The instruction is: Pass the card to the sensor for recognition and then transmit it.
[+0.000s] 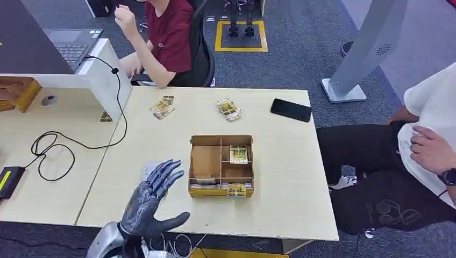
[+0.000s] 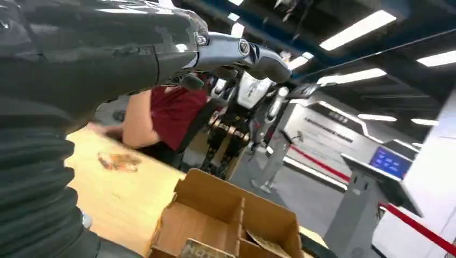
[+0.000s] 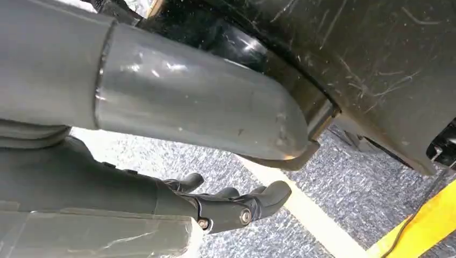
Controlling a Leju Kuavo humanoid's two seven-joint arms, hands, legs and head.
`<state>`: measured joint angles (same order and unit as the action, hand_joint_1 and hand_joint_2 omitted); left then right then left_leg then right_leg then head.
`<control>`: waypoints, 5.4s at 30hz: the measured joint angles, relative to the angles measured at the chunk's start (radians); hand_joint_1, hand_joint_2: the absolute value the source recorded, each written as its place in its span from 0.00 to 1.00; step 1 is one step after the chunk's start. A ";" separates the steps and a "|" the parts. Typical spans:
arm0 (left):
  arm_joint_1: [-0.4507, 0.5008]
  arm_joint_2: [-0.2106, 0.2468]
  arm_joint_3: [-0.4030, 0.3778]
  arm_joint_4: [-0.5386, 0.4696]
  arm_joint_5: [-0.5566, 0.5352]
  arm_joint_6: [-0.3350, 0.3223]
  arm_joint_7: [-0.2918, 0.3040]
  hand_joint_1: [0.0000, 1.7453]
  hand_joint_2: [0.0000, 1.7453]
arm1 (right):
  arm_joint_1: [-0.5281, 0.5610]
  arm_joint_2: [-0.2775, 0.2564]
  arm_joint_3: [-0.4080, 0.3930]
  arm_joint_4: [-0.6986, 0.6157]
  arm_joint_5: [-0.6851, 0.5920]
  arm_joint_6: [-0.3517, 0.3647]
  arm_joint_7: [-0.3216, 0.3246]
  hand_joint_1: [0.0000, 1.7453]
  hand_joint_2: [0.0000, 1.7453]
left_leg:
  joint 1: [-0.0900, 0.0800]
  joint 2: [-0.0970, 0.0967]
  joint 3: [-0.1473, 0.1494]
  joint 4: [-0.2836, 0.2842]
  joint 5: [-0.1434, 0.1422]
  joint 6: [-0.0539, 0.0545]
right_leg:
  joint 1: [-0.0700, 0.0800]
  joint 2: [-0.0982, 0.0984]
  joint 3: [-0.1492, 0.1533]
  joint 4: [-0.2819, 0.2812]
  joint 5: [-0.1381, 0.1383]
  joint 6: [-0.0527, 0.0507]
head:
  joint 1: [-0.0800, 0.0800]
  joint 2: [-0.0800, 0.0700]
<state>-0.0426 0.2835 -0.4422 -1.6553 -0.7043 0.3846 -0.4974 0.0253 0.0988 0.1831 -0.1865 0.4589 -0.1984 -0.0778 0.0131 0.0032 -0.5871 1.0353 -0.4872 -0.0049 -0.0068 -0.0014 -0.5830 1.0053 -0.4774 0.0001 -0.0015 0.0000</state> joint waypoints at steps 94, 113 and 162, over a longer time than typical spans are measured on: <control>-0.137 -0.186 -0.112 0.456 -0.455 0.284 0.421 0.00 1.00 | -0.006 0.000 0.039 -0.007 0.034 0.013 0.025 0.00 0.00 | 0.000 -0.001 0.001 0.000 0.000 0.000 | 0.000 -0.001 0.001 0.000 0.000 -0.001 | 0.000 0.000; -0.154 -0.221 -0.114 0.474 -0.436 0.280 0.408 0.00 1.00 | -0.007 0.000 0.043 -0.009 0.033 0.017 0.028 0.00 0.00 | 0.000 -0.001 0.001 0.000 0.000 0.000 | 0.000 -0.001 0.001 0.000 0.000 -0.001 | 0.000 0.000; -0.226 -0.255 -0.141 0.639 -0.367 0.257 0.381 1.00 1.00 | -0.020 0.000 0.068 -0.012 0.032 0.040 0.040 0.00 0.00 | 0.000 -0.001 0.001 0.000 0.000 0.000 | 0.000 -0.001 0.001 0.000 0.000 -0.001 | 0.000 0.000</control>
<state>-0.2685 0.0282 -0.5837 -1.0159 -1.0716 0.6421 -0.1167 0.0058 0.0984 0.2506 -0.1983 0.4906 -0.1587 -0.0374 0.0130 0.0021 -0.5860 1.0350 -0.4871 -0.0049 -0.0068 -0.0023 -0.5816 1.0055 -0.4777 -0.0004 -0.0015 0.0000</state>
